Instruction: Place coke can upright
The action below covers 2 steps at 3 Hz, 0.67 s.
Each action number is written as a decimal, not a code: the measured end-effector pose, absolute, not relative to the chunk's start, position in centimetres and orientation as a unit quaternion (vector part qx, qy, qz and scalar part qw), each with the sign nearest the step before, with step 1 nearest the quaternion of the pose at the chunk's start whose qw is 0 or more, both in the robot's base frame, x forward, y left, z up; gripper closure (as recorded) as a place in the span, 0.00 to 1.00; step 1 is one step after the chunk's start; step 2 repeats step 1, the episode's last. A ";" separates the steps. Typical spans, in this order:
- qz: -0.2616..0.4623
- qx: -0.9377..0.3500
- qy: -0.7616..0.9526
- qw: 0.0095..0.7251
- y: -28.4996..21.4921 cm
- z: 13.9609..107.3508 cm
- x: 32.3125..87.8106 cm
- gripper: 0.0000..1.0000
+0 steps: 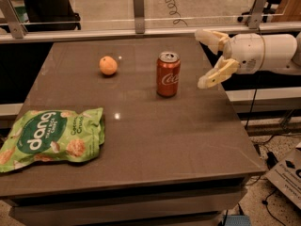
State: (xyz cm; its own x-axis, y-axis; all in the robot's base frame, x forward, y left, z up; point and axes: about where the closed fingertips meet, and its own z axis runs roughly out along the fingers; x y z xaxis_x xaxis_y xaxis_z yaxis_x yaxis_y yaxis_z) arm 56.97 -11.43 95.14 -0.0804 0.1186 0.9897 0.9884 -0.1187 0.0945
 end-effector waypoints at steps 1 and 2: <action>-0.522 -0.535 -0.517 0.416 -11.4 95.1 57.0 0.00; -0.522 -0.535 -0.517 0.416 -11.4 95.1 57.0 0.00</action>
Offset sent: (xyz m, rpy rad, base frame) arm 0.0000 0.0000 0.0000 0.0000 0.0000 0.0000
